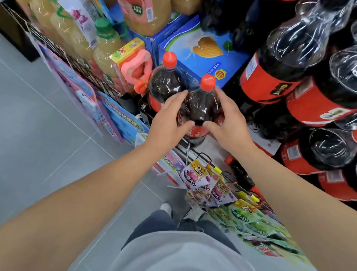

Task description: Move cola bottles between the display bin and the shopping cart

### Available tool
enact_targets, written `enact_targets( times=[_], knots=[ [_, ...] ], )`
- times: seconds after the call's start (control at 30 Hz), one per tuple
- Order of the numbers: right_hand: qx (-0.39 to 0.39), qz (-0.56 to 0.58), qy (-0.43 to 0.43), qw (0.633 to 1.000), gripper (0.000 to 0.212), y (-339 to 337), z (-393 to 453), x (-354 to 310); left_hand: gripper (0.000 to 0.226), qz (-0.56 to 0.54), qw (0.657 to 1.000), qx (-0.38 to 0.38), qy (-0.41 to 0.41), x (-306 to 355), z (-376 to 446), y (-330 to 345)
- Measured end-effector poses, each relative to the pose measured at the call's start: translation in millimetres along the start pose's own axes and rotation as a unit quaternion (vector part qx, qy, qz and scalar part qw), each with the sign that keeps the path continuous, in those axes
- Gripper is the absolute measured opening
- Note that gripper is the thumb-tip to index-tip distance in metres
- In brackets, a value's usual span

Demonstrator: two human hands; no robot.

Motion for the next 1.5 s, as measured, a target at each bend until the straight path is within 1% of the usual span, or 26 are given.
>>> enact_targets(
  times=[0.1,0.2,0.27,0.33,0.37,0.43,0.57,0.63,0.7,0.77,0.83,0.97,1.03,1.13,1.27,1.37,1.43,1.5],
  knots=[
    [0.018,0.010,0.063,0.998,0.081,-10.1,-20.1,7.8,0.061,-0.028,0.999,0.014,-0.031,-4.5,-13.7,-4.7],
    [0.009,-0.038,0.104,0.994,0.061,-23.0,-54.5,28.6,0.058,-0.064,0.996,-0.010,-0.061,-6.2,-30.2,3.3],
    [-0.003,-0.061,0.139,0.988,0.056,-30.0,-79.4,51.2,0.052,-0.082,0.994,-0.004,-0.071,-4.4,-38.0,11.1],
    [-0.005,-0.073,0.176,0.982,0.054,-37.7,-102.5,74.9,0.034,-0.070,0.995,-0.002,-0.077,-0.5,-46.1,23.0],
    [-0.003,-0.076,0.192,0.978,0.053,-42.0,-112.8,85.2,0.027,-0.058,0.995,-0.016,-0.074,3.5,-49.9,31.7],
    [-0.009,-0.082,0.212,0.974,0.052,-49.8,-129.2,103.1,0.022,-0.025,0.997,-0.060,-0.042,16.1,-54.8,51.9],
    [-0.037,-0.110,0.215,0.970,0.052,-63.0,-145.2,137.6,0.030,0.046,0.987,-0.155,0.013,46.3,-47.5,100.9],
    [-0.057,-0.124,0.210,0.968,0.053,-66.6,-147.7,153.2,0.034,0.081,0.975,-0.205,0.037,59.0,-41.7,128.1],
    [-0.088,-0.131,0.203,0.966,0.056,-64.7,-147.4,166.2,0.038,0.128,0.958,-0.253,0.043,62.6,-36.7,153.1],
    [-0.109,-0.121,0.196,0.967,0.060,-59.9,-145.4,176.9,0.046,0.183,0.934,-0.304,0.033,59.6,-29.2,176.1],
    [-0.127,-0.114,0.188,0.967,0.062,-52.7,-142.0,185.6,0.052,0.211,0.912,-0.351,0.017,53.4,-21.7,198.0],
    [-0.130,-0.110,0.178,0.969,0.066,-49.3,-136.7,198.6,0.058,0.215,0.885,-0.411,-0.042,32.9,-15.4,232.2],
    [-0.134,-0.103,0.171,0.971,0.069,-49.3,-135.1,204.2,0.055,0.214,0.875,-0.428,-0.071,19.2,-14.2,242.7],
    [-0.148,-0.097,0.164,0.970,0.075,-45.1,-132.9,209.6,0.044,0.213,0.879,-0.415,-0.102,9.1,-8.8,247.9],
    [-0.165,-0.098,0.157,0.969,0.088,-43.7,-130.7,205.6,0.039,0.172,0.898,-0.377,-0.149,7.8,-7.6,236.8],
    [-0.157,-0.092,0.140,0.973,0.092,-49.6,-129.4,196.7,0.036,0.128,0.918,-0.336,-0.165,13.4,-7.3,222.3],
    [-0.147,-0.097,0.128,0.976,0.093,-52.6,-129.9,189.1,0.034,0.123,0.927,-0.320,-0.152,22.8,-6.6,209.4],
    [-0.127,-0.101,0.116,0.980,0.095,-53.4,-131.6,178.4,0.033,0.139,0.940,-0.287,-0.122,34.1,-3.3,190.0]
  ],
)
Point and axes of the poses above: each hand's wrist, its own z-axis towards the middle knuckle, its own y-axis out of the palm, x = y × z, the point moved 7 cm from there along z, towards the middle knuckle, and after that the axes turned 1 degree about z, right-handed, at the moved point
